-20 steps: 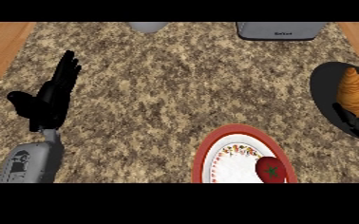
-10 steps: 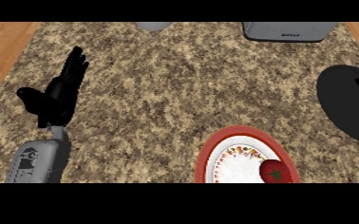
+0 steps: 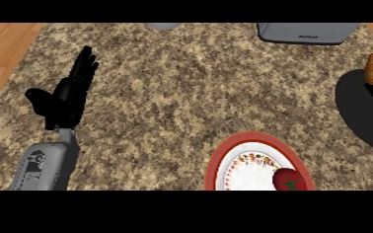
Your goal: Pick the croissant from the plate and place it in the pan
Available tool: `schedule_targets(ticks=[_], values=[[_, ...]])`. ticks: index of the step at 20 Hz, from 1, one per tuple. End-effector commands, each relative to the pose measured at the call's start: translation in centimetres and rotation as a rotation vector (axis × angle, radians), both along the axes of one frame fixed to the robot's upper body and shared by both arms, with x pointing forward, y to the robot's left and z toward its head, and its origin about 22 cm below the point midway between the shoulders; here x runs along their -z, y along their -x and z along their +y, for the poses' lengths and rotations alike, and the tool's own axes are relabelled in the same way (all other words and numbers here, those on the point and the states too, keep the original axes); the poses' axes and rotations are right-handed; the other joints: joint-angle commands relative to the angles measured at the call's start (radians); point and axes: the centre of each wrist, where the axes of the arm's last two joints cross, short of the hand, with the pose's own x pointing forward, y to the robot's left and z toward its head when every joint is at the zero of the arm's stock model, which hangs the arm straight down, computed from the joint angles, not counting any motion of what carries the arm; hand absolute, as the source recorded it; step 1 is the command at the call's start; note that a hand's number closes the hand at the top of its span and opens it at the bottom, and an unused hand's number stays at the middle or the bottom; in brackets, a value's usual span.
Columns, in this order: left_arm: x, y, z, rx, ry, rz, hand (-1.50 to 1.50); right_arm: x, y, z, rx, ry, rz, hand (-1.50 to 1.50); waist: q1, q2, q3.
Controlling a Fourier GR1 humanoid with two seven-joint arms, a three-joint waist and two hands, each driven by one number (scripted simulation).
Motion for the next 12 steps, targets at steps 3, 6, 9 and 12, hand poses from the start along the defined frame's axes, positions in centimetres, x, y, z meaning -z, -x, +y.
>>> schedule_targets(ticks=[3, 6, 9, 12], values=[[-0.2, 0.0, 0.4, 0.008, -0.003, -0.006, 0.00, 3.8, 1.1, -0.1, -0.101, -0.283, 0.216, -1.50, 0.009, 0.004, 0.002], [-0.3, -0.1, 0.8, -0.001, -0.003, 0.005, 0.00, 2.5, 0.5, -0.7, -0.140, -0.308, 0.209, -1.50, 0.012, 0.004, 0.002], [-0.5, -0.2, 0.4, -0.004, 0.021, 0.009, 0.00, 3.1, 1.5, -1.4, -0.160, -0.282, 0.142, -1.50, -0.001, 0.001, 0.002], [0.1, 0.2, 0.7, -0.012, 0.011, -0.005, 0.00, 1.8, 1.2, -1.8, -0.177, -0.352, -0.010, -1.50, -0.007, -0.002, 0.002]])
